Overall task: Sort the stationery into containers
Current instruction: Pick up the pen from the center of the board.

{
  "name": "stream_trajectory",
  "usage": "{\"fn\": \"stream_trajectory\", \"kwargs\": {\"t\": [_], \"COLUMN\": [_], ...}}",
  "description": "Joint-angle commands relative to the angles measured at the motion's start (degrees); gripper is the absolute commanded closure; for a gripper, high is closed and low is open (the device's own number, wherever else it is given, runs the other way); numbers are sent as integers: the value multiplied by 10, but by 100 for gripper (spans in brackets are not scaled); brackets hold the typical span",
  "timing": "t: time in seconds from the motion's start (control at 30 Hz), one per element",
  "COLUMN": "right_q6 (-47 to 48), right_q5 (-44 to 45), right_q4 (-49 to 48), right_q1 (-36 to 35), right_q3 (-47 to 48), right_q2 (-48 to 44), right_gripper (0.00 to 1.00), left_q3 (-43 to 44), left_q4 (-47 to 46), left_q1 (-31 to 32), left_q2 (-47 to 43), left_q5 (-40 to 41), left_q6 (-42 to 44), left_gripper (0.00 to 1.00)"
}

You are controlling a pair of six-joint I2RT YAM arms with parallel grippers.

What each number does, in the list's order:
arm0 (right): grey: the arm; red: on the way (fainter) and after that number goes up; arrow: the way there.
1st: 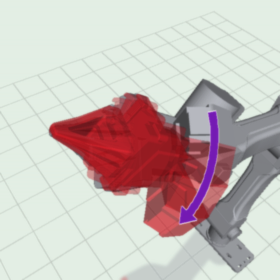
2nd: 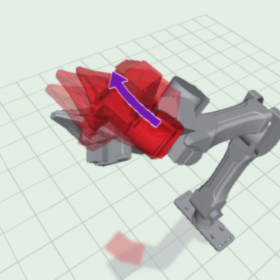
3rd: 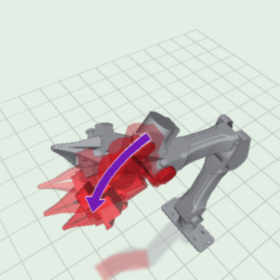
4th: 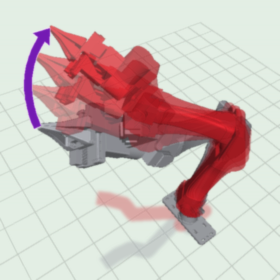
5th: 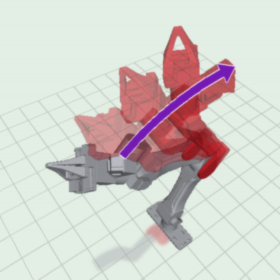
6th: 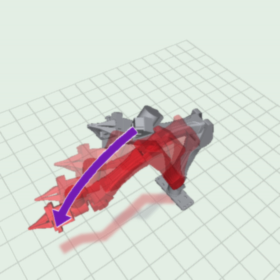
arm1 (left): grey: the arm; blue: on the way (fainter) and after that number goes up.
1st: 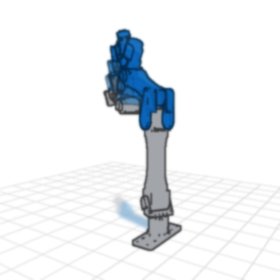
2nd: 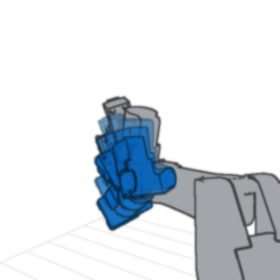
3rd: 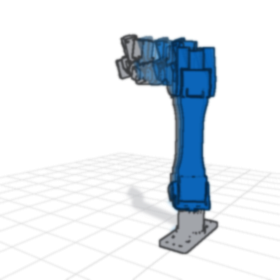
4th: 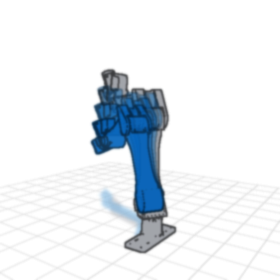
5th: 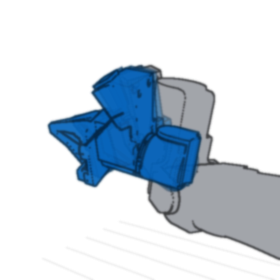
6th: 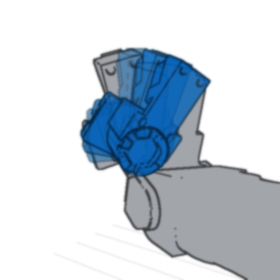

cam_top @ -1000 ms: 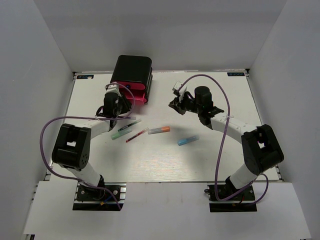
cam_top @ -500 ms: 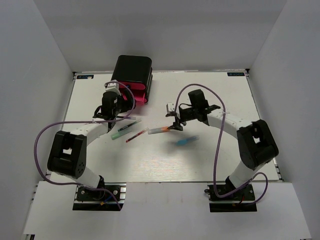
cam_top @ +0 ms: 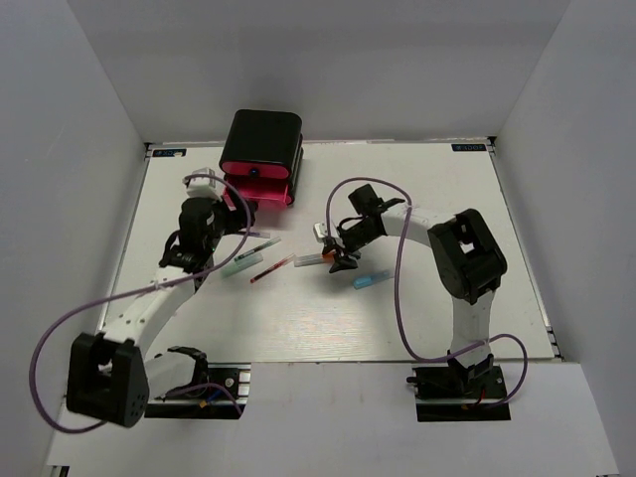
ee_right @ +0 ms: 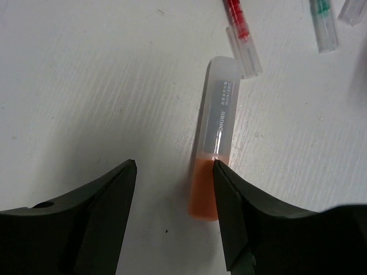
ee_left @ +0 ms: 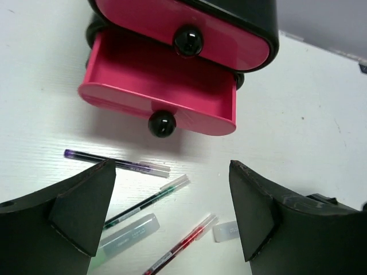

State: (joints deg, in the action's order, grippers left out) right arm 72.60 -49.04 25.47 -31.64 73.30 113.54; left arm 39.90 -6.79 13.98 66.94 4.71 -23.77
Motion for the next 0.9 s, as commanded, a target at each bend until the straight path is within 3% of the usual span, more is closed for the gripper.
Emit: {"fn": "stream_trajectory", "kwargs": {"t": [0.0,0.33,0.47,0.57,0.6,0.73,0.87], "right_q6": [-17,-83,-87,-95,-98,-104,-140], "right_q5": [16,66,84,88,90,85,65], "right_q4": [-15,-63,-65,-72,-76,-80,-102], "right_q1": [-7,-11,-12,-13,-11,-9,-6], "right_q3": [19,32,37,35,34,33,44], "right_q2": [10,43,55,52,48,19,-28], "right_gripper": [38,38,45,61,71,92,98], "left_q3": [-37,-109,-120,-127,-127,-132,-132], "left_q4": [54,99,93,80,74,68,55], "left_q1": [-4,-4,2,2,2,2,2], "left_q2": [-85,-194,-189,-183,-183,-178,-178], "left_q5": [28,50,50,45,40,40,35], "left_q6": [1,-63,-81,-92,-92,-97,-103], "left_gripper": [10,10,10,10,10,10,10]}}
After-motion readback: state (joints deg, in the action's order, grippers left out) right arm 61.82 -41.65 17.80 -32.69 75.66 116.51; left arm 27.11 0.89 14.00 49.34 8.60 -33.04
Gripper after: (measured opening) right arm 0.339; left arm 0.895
